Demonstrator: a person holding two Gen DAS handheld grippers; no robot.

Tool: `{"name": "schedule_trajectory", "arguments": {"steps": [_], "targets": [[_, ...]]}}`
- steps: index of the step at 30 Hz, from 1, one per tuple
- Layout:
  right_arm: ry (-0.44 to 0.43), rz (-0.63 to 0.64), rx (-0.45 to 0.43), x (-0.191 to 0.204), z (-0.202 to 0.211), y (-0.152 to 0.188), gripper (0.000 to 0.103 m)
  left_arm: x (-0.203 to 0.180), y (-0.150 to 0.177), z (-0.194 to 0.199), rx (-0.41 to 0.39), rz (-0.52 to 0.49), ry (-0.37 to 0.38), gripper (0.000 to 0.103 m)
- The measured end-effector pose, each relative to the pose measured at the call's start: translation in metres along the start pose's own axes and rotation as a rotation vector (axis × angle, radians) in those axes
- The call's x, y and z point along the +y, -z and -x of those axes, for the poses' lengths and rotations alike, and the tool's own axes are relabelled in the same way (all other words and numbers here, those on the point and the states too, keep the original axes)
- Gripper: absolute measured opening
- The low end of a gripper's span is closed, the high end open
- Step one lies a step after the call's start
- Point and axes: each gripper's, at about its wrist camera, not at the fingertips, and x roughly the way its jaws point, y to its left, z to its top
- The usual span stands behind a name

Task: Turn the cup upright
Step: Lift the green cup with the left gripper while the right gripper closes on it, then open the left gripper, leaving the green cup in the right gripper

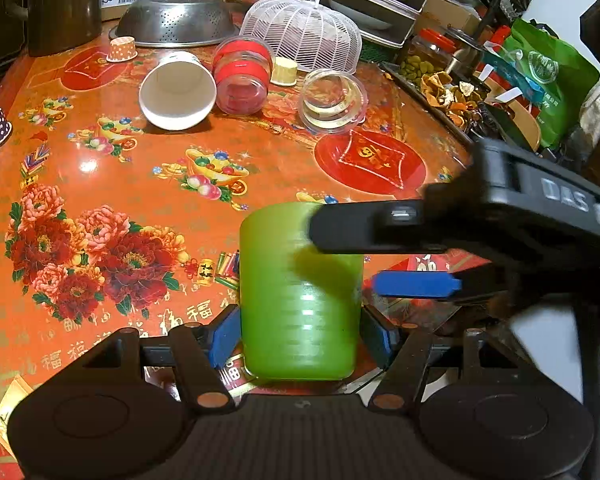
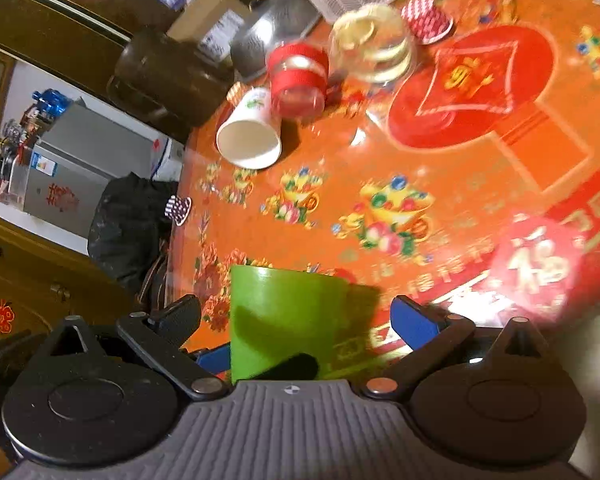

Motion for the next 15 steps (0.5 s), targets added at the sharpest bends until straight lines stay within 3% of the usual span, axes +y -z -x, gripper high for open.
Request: {"name": "schedule_trajectory", "arguments": {"steps": [6,15], "targets": [[0.065,0.045,0.020,0.016,-0.017,-0.004,0.101,0.004,-0.002,-0.001,0.007,0.010,0.021,0.068],[0.154,0.076,0.025,0.024,-0.028,-0.008,0.086,0.006,-0.003,0.000,0.017,0.009,0.036,0.068]]}}
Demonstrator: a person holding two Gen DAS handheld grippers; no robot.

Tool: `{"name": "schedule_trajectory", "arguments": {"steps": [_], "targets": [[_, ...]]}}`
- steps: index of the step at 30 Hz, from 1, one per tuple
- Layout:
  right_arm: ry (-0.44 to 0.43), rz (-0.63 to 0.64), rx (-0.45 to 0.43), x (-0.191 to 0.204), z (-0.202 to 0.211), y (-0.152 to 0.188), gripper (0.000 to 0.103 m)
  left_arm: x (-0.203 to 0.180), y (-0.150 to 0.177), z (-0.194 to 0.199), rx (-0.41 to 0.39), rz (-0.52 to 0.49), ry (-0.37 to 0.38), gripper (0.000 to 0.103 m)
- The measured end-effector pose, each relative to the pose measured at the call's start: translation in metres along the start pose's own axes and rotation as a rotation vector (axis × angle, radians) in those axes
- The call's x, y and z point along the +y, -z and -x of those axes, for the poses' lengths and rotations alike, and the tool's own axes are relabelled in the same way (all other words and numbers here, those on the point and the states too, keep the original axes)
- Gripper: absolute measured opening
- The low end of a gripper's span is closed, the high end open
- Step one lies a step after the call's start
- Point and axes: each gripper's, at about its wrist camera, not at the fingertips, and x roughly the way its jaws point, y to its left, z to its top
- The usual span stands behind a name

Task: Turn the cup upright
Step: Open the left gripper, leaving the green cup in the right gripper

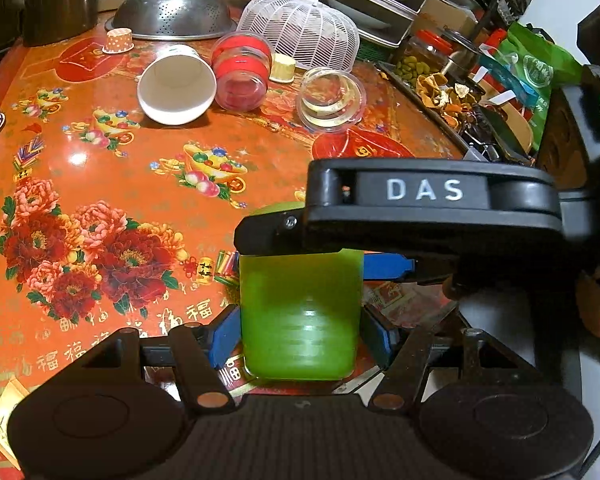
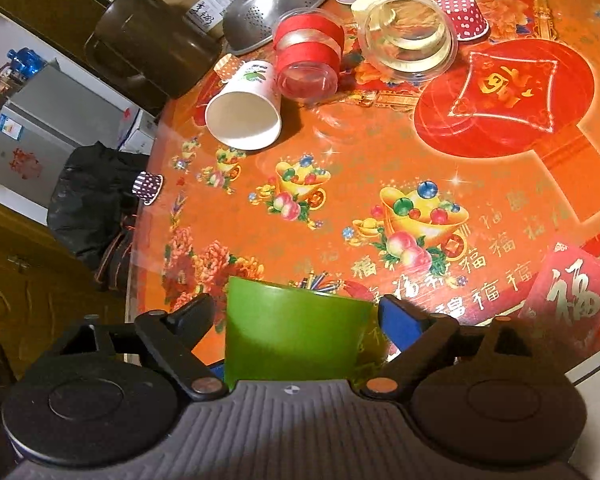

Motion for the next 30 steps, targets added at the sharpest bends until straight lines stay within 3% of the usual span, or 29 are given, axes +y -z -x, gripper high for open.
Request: {"name": "schedule_trajectory", "arguments": {"steps": [4,13,15,17,19,26,30], "targets": [[0.018,0.011,0.004,0.004,-0.001,-0.001,0.079,0.001,-0.001,0.000,0.001,-0.002,-0.002,0.068],[0.025,0.054,-0.009,0.011,-0.005,0.000,0.078,0.002,-0.001,0.002,0.006,-0.001,-0.006,0.068],[0.023,0.056,-0.006,0.012,-0.005,0.000,0.078,0.003,-0.001,0.003,0.006,-0.003,-0.005,0.071],[0.023,0.060,-0.001,0.015,-0.006,0.001,0.077,0.003,0.000,0.004,0.002,-0.017,-0.041,0.086],[0.026,0.067,-0.002,0.018,-0.006,0.002,0.077,0.005,0.003,0.006,0.003,-0.032,-0.034,0.094],[0.021,0.046,0.002,0.017,-0.008,0.001,0.077,0.023,0.024,0.035,-0.029,-0.057,0.005,0.094],[0.020,0.054,-0.009,0.018,-0.006,0.004,0.077,0.052,0.039,0.065,-0.102,-0.008,0.037,0.094]]}}
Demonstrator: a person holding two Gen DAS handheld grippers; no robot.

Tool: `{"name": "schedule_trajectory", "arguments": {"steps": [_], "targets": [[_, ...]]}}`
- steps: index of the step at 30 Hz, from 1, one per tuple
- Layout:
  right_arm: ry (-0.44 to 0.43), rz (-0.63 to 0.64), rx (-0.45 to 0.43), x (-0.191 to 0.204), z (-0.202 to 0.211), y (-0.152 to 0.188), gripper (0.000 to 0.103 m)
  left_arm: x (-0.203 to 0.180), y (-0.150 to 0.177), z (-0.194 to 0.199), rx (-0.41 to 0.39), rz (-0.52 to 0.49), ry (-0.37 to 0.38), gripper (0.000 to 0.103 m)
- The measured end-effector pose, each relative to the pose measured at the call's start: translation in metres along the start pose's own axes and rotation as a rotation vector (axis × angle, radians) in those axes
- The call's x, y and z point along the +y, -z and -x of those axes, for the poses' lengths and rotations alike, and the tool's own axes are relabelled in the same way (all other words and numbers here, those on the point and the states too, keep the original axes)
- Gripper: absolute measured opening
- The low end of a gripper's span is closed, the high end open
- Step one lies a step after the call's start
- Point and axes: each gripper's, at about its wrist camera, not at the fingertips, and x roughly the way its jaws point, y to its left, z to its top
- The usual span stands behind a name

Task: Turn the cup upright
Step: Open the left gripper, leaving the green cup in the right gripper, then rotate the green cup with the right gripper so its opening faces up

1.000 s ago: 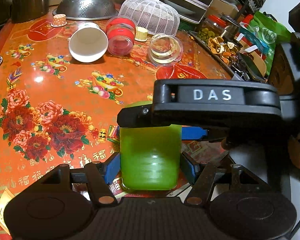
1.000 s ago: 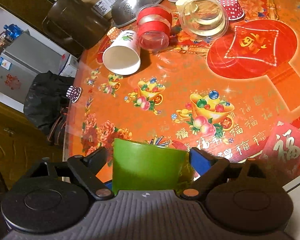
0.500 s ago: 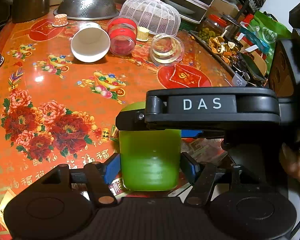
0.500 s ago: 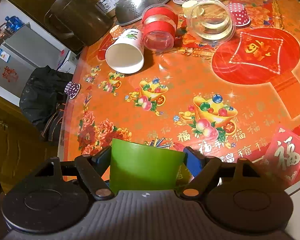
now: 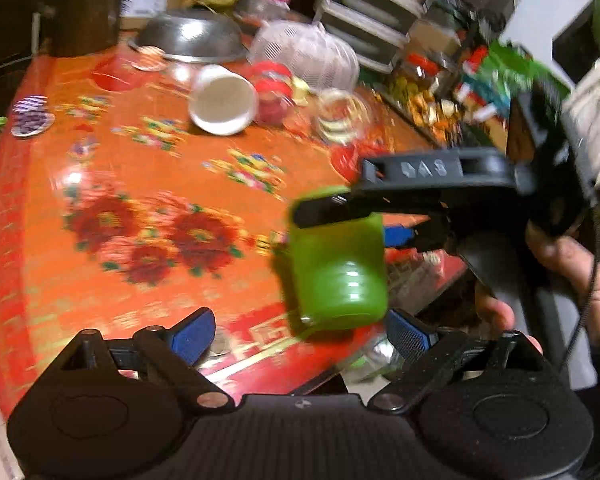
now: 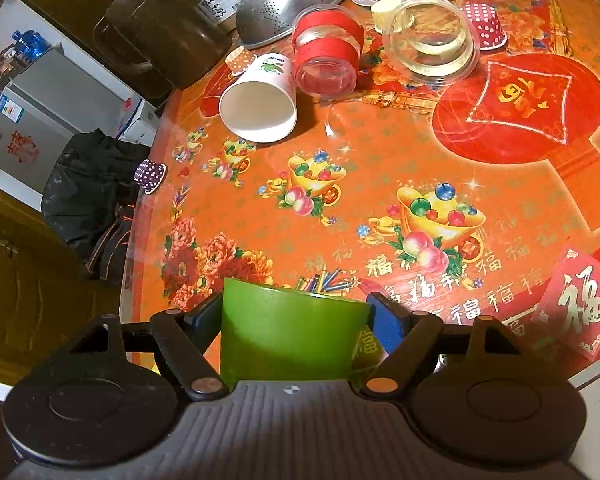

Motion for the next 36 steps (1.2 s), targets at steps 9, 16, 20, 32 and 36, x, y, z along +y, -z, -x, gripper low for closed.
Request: {"name": "schedule_trajectory", "arguments": {"steps": [9,16,20,32,36], "targets": [[0.005,0.049,-0.058,0.004,-0.001,0.001,0.077,0.062,0.004,0.046,-0.182,0.155,0.003,0.094],[0.100,0.309,-0.478,0.038,0.041,0.038,0.077,0.084,0.004,0.062,-0.300,0.194,0.018,0.094],[0.207,0.543,-0.810,0.060,0.060,0.076,0.077,0.090,0.003,0.073,-0.381,0.192,0.036,0.094],[0.284,0.720,-1.179,0.052,0.067,0.132,0.077,0.078,0.009,0.091,-0.518,0.099,0.089,0.094],[0.269,0.682,-1.064,0.039,0.042,0.110,0.077,0.080,0.008,0.087,-0.515,0.101,0.120,0.094]]}}
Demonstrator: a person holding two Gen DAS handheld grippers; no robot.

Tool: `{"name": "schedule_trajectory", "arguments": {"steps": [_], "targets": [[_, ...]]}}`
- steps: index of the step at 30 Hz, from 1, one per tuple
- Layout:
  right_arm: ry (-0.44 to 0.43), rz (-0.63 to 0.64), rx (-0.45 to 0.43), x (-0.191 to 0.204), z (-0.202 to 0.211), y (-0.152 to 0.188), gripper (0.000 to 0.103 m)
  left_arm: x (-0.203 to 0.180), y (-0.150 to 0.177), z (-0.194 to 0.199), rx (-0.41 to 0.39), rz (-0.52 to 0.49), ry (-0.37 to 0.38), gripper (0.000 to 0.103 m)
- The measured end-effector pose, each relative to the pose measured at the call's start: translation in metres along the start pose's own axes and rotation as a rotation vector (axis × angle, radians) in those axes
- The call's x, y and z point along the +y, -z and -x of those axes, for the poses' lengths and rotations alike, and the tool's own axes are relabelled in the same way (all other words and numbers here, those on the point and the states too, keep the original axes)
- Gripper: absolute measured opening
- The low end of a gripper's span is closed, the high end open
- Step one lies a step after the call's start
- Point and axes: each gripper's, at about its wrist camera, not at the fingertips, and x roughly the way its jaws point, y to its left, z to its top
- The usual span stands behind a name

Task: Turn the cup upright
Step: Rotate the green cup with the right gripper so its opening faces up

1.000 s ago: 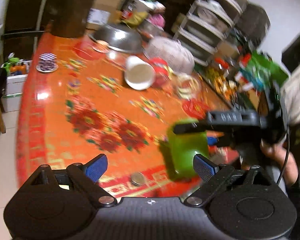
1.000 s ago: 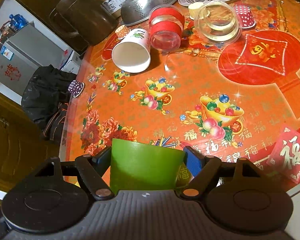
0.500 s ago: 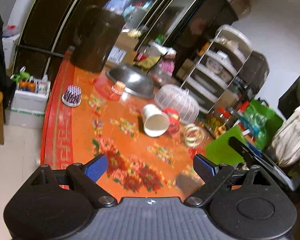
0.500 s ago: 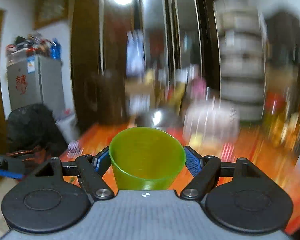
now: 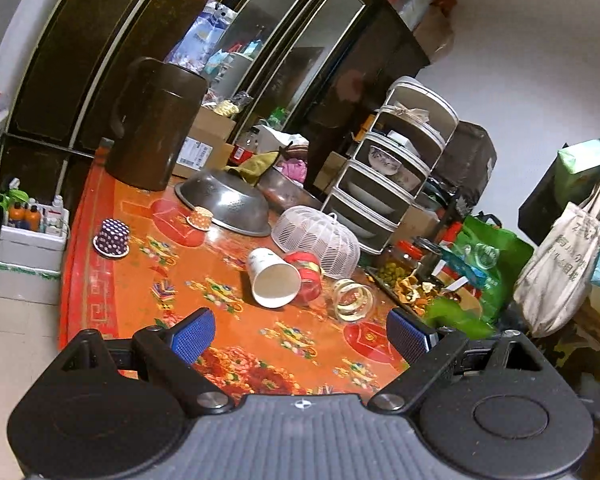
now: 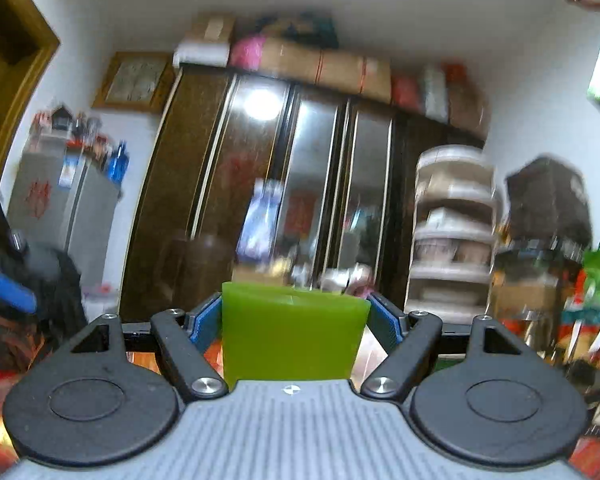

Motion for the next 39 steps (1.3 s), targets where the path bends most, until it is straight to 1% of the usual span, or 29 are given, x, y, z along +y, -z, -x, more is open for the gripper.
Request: {"name": "schedule_trajectory", "arguments": {"steps": [2,3,5,7,11,14,22,26,32,35,39], "targets": [[-0.002,-0.010,0.059,-0.003,-0.024,0.012,0.076,0.001,0.002,-0.001,0.002,0.009,-0.002,0.094],[0.002,-0.010,0.071,-0.002,-0.032,0.015,0.076,0.002,0.003,-0.003,0.005,0.010,-0.005,0.094],[-0.012,-0.037,0.070,-0.003,-0.045,0.017,0.076,0.005,0.005,-0.004,0.012,0.019,-0.008,0.094],[-0.019,-0.020,0.069,0.003,-0.055,0.016,0.076,0.010,0.005,-0.006,0.019,0.034,-0.017,0.094],[-0.042,-0.018,0.104,0.010,-0.071,0.014,0.076,0.017,0.006,-0.005,0.012,0.045,-0.029,0.094],[-0.038,-0.017,0.119,0.017,-0.057,0.024,0.076,0.020,0.007,-0.003,0.009,0.047,-0.034,0.094],[-0.031,-0.003,0.138,0.024,-0.055,0.031,0.076,0.018,0.011,-0.007,0.028,0.051,0.002,0.094],[-0.038,-0.012,0.167,0.023,-0.053,0.029,0.077,0.018,0.012,-0.007,0.030,0.054,0.000,0.094],[-0.067,-0.056,0.241,0.021,-0.051,0.029,0.077,0.016,0.014,-0.008,0.042,0.054,0.013,0.094],[-0.062,-0.077,0.248,0.019,-0.046,0.033,0.077,0.014,0.017,-0.009,0.049,0.048,0.016,0.094],[-0.052,-0.093,0.228,0.019,-0.034,0.035,0.077,0.011,0.018,-0.010,0.052,0.050,0.018,0.094]]}}
